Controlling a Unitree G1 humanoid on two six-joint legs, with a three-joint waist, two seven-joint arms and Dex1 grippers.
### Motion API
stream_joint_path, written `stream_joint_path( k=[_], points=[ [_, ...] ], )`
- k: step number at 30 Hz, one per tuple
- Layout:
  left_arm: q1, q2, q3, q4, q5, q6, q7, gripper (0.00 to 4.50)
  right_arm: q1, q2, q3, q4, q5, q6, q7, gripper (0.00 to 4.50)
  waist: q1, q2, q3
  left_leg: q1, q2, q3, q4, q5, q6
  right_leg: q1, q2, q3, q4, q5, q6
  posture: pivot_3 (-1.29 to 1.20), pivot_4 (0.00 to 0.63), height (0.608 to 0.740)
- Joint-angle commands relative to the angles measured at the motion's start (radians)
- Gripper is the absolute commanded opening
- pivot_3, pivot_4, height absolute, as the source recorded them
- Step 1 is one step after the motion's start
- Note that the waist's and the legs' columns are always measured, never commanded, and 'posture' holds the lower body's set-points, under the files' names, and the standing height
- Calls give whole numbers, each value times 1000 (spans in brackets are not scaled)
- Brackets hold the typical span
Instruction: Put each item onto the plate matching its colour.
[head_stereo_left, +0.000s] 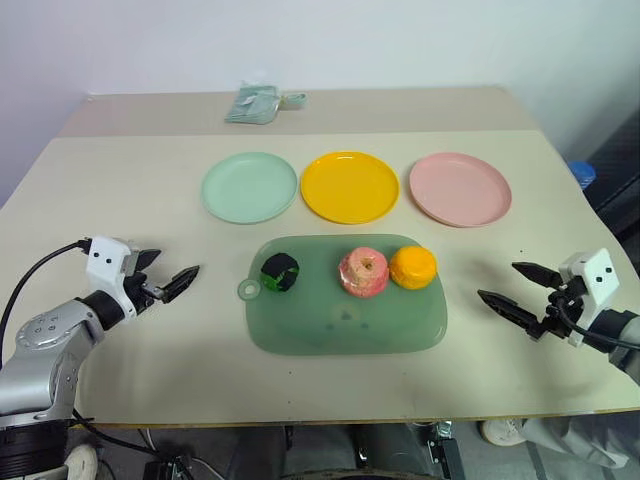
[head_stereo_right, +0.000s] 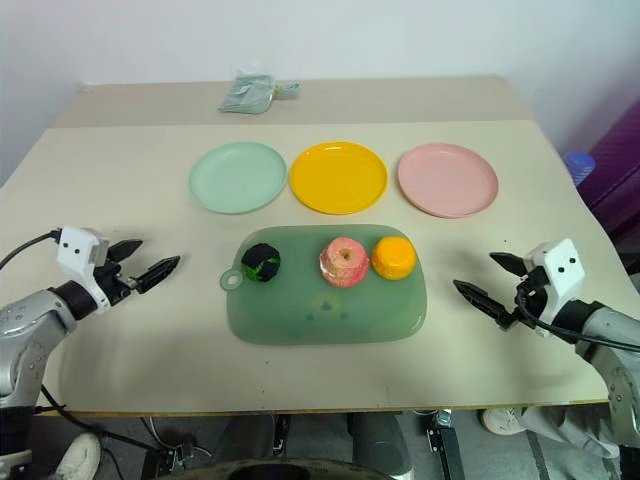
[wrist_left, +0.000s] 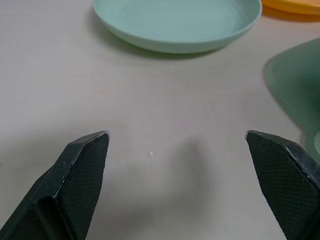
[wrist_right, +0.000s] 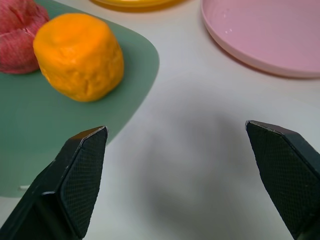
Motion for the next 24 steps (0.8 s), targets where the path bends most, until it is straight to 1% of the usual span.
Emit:
stream_joint_path(
  k=[1,8,11,13,16,18,21,24],
  points=[
    [-3,5,16,-36,0,-5,9,4500,-15,4,11,-50,1,7,-28,4486,0,0,0,0,0,0,0,0,0,0,0,0,0,0,0,0,150,740],
    [-30,-45,18,-90,-30,29,73,4500,-70,21,47,-55,-22,2,-97,4486,-1,0,0,0,0,0,0,0,0,0,0,0,0,0,0,0,150,740],
    [-73,-71,-9,-124,-60,63,80,4500,-92,36,39,-66,-40,-8,-148,4486,2,0,0,0,0,0,0,0,0,0,0,0,0,0,0,0,150,740],
    [-121,-86,-31,-139,-88,90,74,4500,-92,46,24,-99,-24,8,-172,4486,4,0,0,-1,0,0,0,0,0,0,0,0,0,0,0,0,150,740],
    [-178,-84,-62,-145,-131,116,23,4500,-79,56,4,-166,35,65,-186,4486,1,0,0,-1,0,0,1,0,0,0,0,0,0,0,0,0,150,740],
    [-227,-80,-107,-155,-161,144,-24,4500,-59,61,-10,-213,78,97,-187,4486,1,0,0,-1,-1,0,0,0,0,0,1,0,0,0,0,0,150,740],
    [-253,-33,-192,-201,-179,176,-129,4500,-26,55,-19,-296,139,150,-189,4486,0,0,0,-1,-1,0,0,0,0,0,1,0,0,0,0,0,150,740],
    [-273,14,-262,-202,-152,181,-196,4500,13,35,-20,-384,233,214,-163,4486,-5,0,0,0,-1,0,0,0,0,0,2,0,0,0,0,0,150,740]
  ],
)
